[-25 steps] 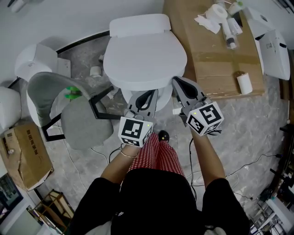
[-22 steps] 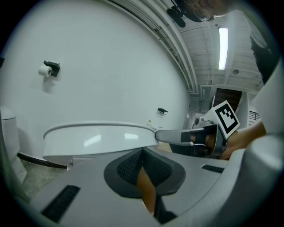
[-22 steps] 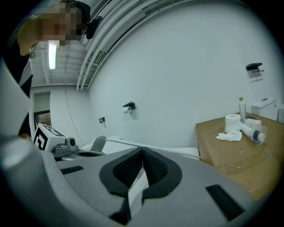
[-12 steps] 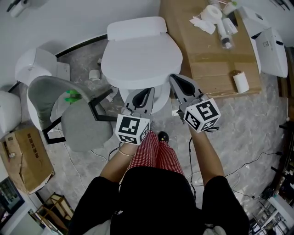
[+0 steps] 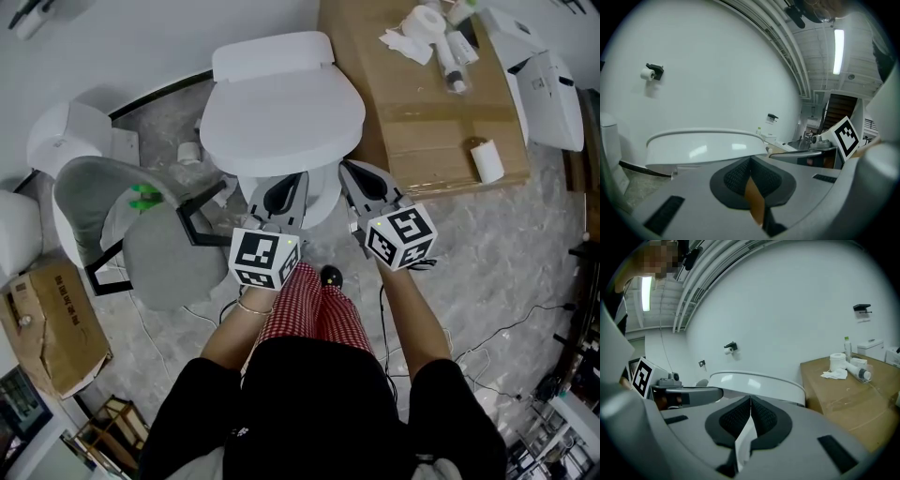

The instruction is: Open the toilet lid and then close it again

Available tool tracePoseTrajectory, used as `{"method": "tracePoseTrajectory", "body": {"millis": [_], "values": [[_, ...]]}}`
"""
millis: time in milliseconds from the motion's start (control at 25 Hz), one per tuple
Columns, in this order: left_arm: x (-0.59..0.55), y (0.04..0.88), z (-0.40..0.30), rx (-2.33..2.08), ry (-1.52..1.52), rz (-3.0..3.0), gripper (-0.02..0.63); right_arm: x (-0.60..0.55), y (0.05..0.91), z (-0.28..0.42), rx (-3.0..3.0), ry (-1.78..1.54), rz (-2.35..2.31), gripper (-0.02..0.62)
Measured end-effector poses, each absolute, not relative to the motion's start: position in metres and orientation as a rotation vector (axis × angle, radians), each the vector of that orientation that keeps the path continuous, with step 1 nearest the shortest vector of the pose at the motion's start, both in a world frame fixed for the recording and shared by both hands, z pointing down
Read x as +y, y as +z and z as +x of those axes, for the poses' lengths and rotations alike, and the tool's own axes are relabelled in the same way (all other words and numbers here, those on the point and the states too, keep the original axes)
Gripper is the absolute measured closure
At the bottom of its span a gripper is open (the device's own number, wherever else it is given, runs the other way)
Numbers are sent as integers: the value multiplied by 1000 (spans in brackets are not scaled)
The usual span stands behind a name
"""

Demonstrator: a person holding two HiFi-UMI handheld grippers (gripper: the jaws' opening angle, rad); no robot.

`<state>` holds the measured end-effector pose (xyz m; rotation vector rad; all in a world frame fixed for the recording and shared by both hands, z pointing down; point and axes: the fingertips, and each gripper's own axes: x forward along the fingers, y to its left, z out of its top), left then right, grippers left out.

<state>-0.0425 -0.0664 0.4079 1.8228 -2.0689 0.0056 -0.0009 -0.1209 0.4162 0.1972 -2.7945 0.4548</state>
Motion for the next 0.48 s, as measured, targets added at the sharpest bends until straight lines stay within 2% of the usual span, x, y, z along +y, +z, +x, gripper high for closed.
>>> {"method": "tracePoseTrajectory", "body": {"millis": [480], "values": [[-74,396,-52,-2066,-1,1850,603,-130,401,-15,-2814,485,231,575]]}}
